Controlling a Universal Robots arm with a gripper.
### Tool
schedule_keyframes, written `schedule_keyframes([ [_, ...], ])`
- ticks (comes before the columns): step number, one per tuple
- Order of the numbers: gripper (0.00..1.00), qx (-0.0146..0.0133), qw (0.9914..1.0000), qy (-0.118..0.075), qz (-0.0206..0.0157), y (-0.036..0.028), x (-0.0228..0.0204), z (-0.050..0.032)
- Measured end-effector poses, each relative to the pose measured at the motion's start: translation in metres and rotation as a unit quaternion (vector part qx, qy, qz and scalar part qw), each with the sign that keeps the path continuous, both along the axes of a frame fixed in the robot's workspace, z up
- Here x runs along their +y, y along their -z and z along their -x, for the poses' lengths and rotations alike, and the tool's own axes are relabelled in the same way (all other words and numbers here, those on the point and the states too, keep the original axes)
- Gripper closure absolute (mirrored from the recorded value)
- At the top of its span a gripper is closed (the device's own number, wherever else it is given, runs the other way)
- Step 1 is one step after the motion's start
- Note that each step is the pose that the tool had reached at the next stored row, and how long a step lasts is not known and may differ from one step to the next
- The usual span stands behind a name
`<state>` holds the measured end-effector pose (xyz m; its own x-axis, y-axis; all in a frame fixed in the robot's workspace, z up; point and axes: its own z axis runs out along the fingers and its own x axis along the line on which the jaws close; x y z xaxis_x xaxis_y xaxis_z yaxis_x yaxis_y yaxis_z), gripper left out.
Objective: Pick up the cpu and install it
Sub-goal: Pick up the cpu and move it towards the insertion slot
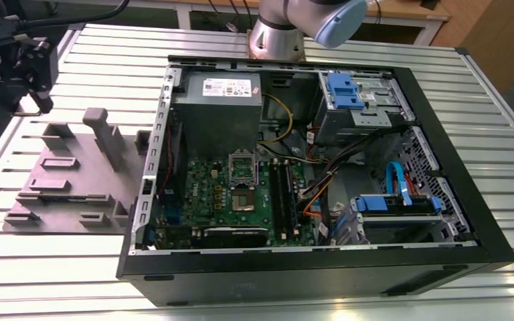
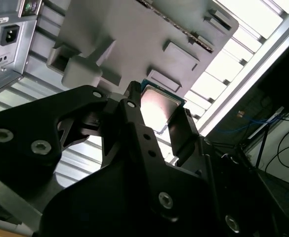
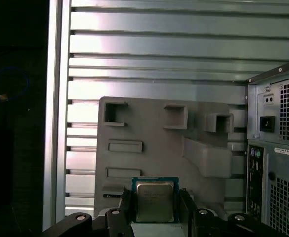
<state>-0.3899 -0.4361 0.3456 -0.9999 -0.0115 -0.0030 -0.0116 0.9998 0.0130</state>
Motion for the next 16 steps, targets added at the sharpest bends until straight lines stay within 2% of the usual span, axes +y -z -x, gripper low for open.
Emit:
schedule_keyframes([
  [10,0.53,0.0000,1.00000,0.000,0.0000,0.0000,0.0000,-0.0301],
  [16,0.53,0.0000,1.00000,0.000,0.0001,0.0000,0.0000,-0.0409],
])
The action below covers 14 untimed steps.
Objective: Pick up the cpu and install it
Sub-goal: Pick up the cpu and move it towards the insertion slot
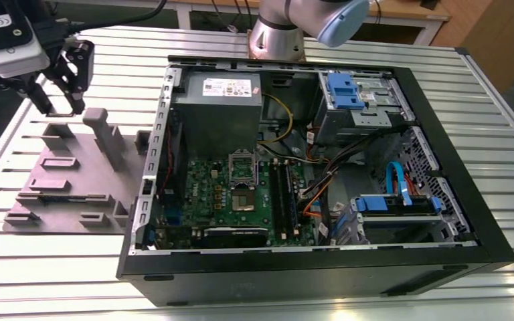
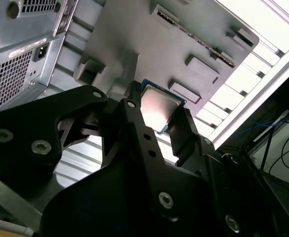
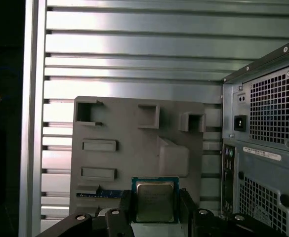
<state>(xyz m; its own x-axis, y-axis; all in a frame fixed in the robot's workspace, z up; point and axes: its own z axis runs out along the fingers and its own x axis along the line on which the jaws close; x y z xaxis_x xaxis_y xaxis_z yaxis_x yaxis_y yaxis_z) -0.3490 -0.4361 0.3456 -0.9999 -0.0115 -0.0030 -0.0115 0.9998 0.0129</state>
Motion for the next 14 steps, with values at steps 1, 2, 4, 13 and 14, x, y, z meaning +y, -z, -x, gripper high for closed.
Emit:
schedule_keyframes([
  [1,0.53,0.0000,1.00000,0.000,0.0000,0.0000,0.0000,-0.0015],
  [2,0.53,0.0000,1.00000,0.000,0.0000,0.0000,0.0000,-0.0025],
  [4,0.53,0.0000,1.00000,0.000,0.0000,0.0000,0.0000,-0.0027],
  [13,0.53,0.0000,1.00000,0.000,0.0000,0.0000,0.0000,-0.0059],
  [14,0.53,0.0000,1.00000,0.000,0.0000,0.0000,0.0000,-0.0061],
])
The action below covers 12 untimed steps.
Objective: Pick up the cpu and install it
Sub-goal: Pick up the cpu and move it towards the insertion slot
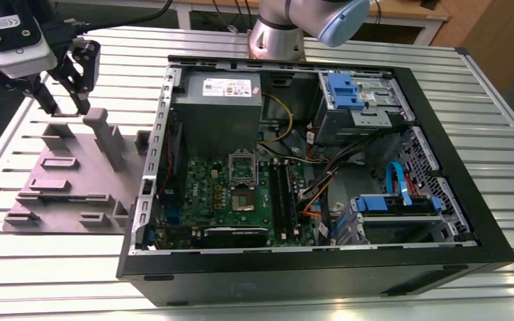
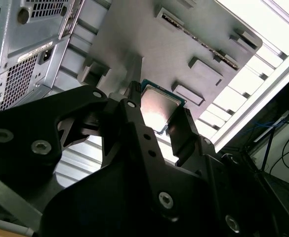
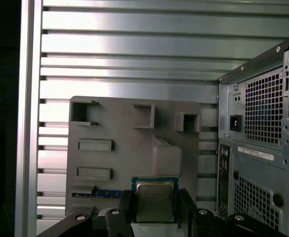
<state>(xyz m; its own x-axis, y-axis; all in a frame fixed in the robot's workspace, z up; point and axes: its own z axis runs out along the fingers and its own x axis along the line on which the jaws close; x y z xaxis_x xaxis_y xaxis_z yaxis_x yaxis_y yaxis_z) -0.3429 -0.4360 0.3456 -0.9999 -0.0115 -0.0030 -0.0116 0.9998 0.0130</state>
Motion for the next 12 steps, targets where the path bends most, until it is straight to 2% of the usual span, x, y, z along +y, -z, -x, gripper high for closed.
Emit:
schedule_keyframes([
  [12,0.53,0.0000,1.00000,0.000,0.0000,-0.0002,0.0000,-0.0001],
])
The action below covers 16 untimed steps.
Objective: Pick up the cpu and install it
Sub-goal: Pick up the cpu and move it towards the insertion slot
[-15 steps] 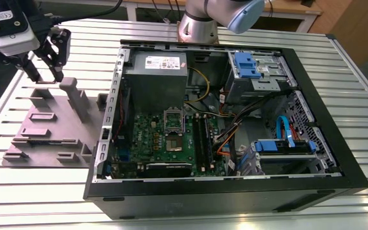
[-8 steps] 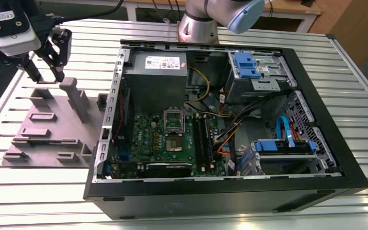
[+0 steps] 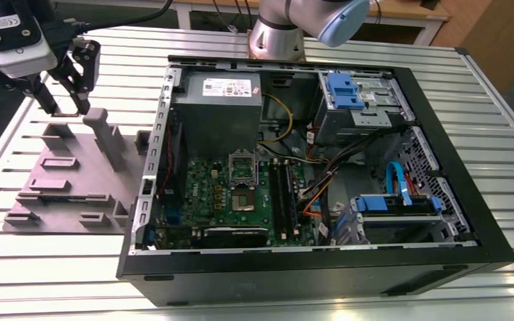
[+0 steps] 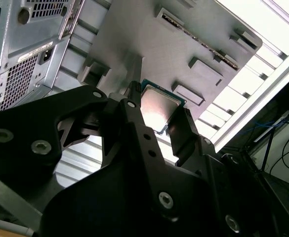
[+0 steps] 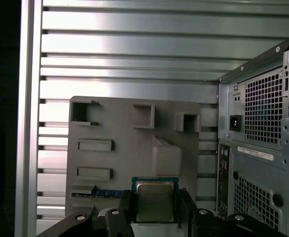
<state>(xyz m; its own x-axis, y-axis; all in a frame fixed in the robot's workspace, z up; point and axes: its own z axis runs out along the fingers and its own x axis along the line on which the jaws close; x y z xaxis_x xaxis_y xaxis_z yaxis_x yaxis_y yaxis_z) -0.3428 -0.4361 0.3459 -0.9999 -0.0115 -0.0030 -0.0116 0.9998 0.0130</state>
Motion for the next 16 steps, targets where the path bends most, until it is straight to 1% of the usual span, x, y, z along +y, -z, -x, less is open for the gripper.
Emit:
schedule_keyframes([
  [16,0.53,0.0000,1.00000,0.000,0.0000,-0.0007,0.0002,0.0000],
])
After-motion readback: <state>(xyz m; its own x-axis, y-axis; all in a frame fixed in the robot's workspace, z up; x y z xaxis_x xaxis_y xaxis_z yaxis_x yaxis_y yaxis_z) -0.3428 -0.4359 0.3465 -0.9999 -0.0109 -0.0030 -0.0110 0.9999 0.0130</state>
